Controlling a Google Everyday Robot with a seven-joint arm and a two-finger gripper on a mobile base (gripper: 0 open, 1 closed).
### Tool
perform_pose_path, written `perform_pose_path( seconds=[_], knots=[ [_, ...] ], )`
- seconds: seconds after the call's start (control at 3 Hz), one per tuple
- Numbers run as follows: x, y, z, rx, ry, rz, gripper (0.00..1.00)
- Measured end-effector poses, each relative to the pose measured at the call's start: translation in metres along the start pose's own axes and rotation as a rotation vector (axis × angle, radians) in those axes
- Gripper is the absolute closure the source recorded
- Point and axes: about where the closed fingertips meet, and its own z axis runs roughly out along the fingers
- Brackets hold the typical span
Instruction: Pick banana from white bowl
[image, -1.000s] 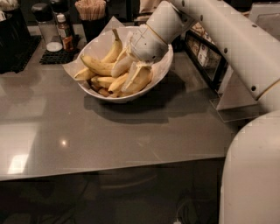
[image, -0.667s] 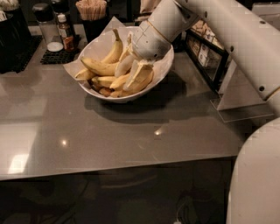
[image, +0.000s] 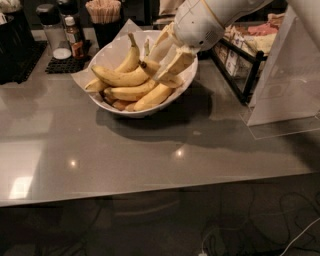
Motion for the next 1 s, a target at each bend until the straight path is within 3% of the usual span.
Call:
perform_pose_path(
  seconds=[0.67, 1.0],
  knots=[
    [-0.074, 0.024, -0.088, 0.172, -0.096, -0.083, 1.0],
    [-0.102, 0.052, -0.11, 0.228, -0.216, -0.104, 1.0]
  ],
)
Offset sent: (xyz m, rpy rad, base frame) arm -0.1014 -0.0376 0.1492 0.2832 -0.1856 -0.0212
